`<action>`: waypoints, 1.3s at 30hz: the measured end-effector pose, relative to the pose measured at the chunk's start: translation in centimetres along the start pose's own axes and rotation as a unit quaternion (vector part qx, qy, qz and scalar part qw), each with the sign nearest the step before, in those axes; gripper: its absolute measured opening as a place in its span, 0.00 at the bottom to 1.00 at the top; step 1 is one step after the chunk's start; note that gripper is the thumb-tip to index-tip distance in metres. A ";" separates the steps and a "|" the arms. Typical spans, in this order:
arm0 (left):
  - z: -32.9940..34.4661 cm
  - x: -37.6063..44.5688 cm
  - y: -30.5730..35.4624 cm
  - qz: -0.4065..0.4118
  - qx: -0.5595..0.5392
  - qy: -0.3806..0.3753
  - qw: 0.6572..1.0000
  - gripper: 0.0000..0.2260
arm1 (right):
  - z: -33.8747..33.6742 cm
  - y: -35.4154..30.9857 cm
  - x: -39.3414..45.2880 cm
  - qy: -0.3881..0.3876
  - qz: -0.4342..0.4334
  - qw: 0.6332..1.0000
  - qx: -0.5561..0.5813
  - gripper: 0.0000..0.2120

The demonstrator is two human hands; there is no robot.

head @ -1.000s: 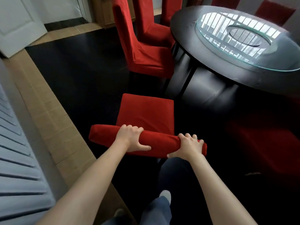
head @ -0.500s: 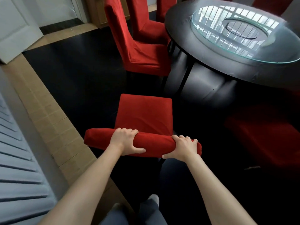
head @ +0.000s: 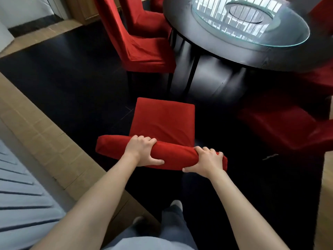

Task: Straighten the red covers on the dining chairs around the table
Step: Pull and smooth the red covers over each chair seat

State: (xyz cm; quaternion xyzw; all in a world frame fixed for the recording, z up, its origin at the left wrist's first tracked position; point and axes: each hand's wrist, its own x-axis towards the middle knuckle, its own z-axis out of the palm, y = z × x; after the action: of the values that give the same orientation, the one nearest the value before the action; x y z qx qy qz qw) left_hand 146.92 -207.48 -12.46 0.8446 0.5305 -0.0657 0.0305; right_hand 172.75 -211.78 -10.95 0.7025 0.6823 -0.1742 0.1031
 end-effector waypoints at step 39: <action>-1.4 16.1 -4.3 0.102 -0.005 0.057 0.993 0.45 | -5.1 1.7 12.2 -0.003 0.085 0.996 0.007 0.50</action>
State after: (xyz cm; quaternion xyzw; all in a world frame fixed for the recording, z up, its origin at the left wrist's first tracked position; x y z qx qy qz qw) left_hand 150.03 -191.09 -13.33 0.8963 0.4432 -0.0113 0.0111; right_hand 175.05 -198.66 -11.13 0.7584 0.6181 -0.1720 0.1149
